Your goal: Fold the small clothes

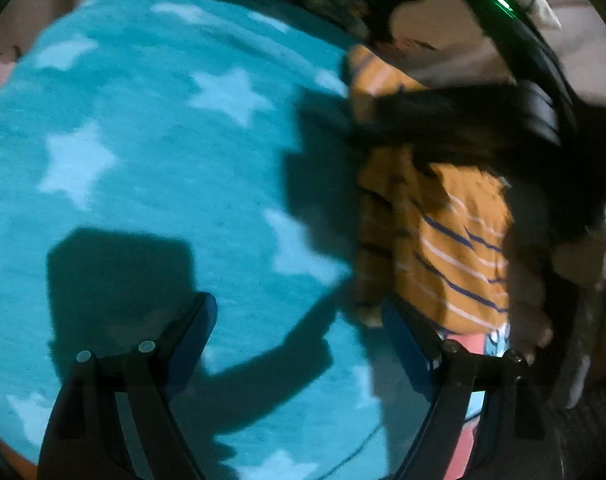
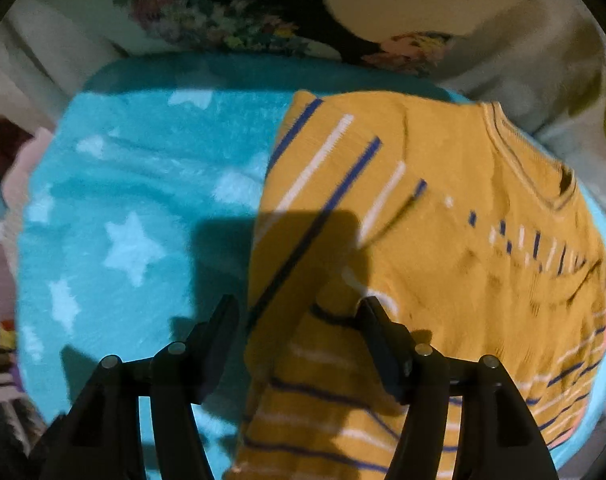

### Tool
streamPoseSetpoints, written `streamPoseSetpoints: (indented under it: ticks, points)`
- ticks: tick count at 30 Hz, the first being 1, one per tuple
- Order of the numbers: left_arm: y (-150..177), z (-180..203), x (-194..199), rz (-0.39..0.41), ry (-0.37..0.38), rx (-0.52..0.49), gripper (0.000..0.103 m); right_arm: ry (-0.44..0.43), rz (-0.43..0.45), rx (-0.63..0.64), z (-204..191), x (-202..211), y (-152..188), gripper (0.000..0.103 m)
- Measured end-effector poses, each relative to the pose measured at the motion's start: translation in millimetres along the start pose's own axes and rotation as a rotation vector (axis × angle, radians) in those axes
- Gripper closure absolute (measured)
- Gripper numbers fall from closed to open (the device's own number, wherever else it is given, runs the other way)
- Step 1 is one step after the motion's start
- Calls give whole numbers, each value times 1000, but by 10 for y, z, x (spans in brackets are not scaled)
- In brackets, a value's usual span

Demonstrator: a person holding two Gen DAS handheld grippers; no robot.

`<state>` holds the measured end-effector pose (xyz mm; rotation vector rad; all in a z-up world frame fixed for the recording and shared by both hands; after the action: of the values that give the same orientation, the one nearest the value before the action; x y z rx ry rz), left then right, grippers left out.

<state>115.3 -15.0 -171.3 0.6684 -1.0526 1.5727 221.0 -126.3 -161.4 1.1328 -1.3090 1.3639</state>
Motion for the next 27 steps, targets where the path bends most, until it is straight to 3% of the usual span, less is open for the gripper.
streamPoseSetpoints:
  ticks: [6,10,13,15,16,18,24,27]
  points:
    - [-22,206,-103,7,78,0,20,174,-41,178,-219,-159,-3,25]
    - [-10,219,-99,18,110,54,20,170,-59,204,-224,-160,14,28]
    - [16,198,-73,24,127,113,20,197,-65,261,-216,-115,58,46]
    - [36,205,-30,34,136,138,20,225,-50,291,-205,-90,90,70]
    - [42,201,-4,41,134,147,20,223,-33,298,-175,-53,117,74]
    - [71,182,84,67,116,168,20,190,4,290,-148,20,142,85]
    - [139,113,368,167,8,256,20,-33,127,191,124,442,106,88]
    - [159,84,436,182,-52,293,20,-179,208,109,493,798,100,89]
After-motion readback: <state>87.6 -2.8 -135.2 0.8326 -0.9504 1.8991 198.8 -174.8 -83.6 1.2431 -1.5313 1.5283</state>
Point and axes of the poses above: each gripper's, at about its wrist camera, not at the fingertips, and x roughly against the way its jaws point, z to its right, y to its underside, the point moved 7 cm from there along -x, roughly the way its jaws point, and after that the axes turned 4 degrees about z, right-handed, at the moved point
